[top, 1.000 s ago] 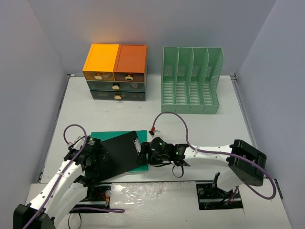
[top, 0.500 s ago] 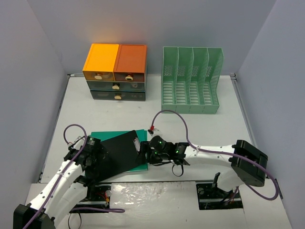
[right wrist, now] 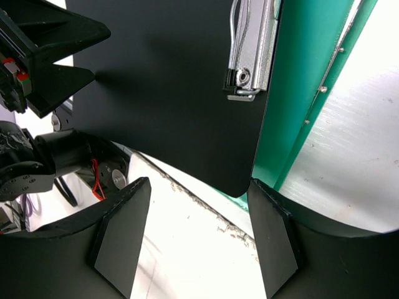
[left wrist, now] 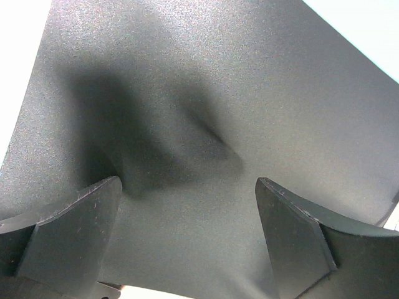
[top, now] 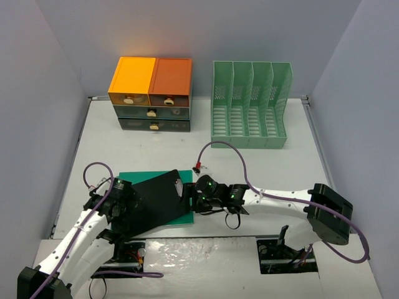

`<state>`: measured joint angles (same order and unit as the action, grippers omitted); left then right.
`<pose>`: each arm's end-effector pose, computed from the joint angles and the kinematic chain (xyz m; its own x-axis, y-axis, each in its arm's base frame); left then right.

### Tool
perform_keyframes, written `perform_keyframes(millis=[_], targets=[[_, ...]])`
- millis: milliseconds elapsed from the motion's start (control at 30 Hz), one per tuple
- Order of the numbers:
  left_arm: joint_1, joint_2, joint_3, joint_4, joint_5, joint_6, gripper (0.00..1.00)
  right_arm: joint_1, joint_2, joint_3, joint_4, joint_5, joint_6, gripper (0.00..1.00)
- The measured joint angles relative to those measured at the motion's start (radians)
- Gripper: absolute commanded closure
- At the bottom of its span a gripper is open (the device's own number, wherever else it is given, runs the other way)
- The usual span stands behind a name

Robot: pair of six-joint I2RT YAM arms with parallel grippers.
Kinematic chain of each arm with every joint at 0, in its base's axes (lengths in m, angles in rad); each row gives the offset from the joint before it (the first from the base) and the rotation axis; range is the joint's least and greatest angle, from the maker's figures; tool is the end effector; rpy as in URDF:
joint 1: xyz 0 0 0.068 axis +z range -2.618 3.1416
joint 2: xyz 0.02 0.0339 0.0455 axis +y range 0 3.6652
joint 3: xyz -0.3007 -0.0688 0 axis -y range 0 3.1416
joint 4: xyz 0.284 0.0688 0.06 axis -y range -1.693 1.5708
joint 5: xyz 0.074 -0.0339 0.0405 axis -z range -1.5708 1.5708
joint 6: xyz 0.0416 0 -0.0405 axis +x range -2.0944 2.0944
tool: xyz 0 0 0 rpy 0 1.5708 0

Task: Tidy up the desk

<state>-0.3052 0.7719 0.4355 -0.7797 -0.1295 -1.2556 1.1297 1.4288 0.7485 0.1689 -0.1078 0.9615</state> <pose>0.1380 -0.0379 0.1826 -0.4975 -0.8317 -0.2464 -0.7391 0.5551 -0.3816 0.1396 0.3063 0.2227 -0.8897 0.0252 -0.4559 -0.3661 0.5573 0.7453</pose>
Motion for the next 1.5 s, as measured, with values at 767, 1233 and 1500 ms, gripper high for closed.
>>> perform_keyframes(millis=[767,1233,1500], targets=[[0.000,-0.011,0.000,-0.003,0.002,0.001,0.13,-0.009,0.112,0.026,0.051,-0.003,-0.029,0.40],[0.000,-0.008,0.000,-0.006,0.007,0.006,0.13,-0.016,0.250,0.078,0.141,-0.006,-0.022,0.41],[0.001,0.013,0.002,0.000,0.005,0.018,0.14,-0.023,0.289,0.118,0.140,-0.009,-0.017,0.41]])
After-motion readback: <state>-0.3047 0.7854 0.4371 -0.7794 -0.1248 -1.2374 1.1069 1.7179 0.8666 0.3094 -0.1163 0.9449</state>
